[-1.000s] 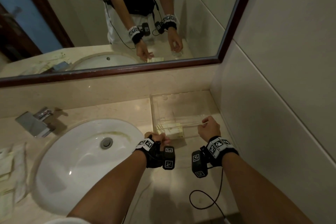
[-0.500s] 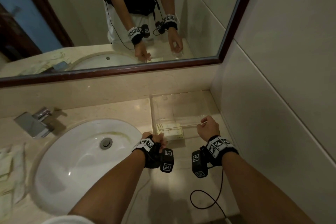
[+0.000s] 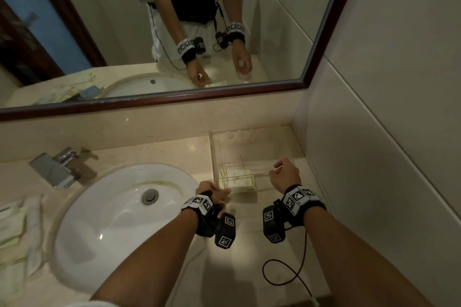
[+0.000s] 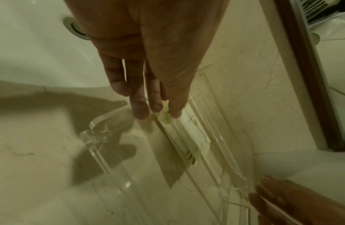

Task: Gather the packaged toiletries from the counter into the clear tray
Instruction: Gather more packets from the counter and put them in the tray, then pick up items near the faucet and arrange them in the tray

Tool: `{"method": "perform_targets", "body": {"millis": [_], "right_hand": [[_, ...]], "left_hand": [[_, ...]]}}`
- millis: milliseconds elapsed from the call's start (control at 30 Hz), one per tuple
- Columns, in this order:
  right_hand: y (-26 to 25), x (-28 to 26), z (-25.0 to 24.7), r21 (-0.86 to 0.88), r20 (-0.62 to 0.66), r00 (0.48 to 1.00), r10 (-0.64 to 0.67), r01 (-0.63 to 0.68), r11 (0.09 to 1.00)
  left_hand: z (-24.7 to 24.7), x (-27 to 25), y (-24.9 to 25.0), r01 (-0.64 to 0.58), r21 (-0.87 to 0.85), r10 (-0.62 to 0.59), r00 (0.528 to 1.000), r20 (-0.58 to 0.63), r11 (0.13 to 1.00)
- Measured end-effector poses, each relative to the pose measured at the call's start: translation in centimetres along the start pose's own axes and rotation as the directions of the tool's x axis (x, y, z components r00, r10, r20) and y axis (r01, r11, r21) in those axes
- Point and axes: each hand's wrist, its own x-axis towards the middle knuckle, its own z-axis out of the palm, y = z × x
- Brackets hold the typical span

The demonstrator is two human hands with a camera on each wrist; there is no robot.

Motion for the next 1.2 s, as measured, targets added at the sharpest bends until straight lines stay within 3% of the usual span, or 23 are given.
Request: {"method": "perform_targets", "body": {"millis": [333,633,967,1200], "right_hand": [[-3.2,-1.6,1.0,-0.005,0.02,0.996,-0.082,0.082,0.997],[-8.6,-4.2,4.1,-0.059,0.176,0.958,-0.225,0.238,0.969],[-16.2,-9.9,11.4,-0.119,0.332,0.868,-0.37,0.428,0.896],[-21.5,-14.4,17.9,-0.158,0.466,0.785,-0.407,0.527,0.835]], "left_hand": [[-3.0,0.4,-1.0,-0.083,0.012,0.084,0.996,-0.044,0.996],[-10.2,-1.0,-3.1,-0.191,-0.017,0.188,0.975,-0.118,0.981],[-22.1,-2.8,-8.6,-0.2,-0.124,0.159,0.947,-0.279,0.972],[-29.9,-4.6,-14.7,-0.163,-0.217,0.072,0.924,-0.375,0.962]]}}
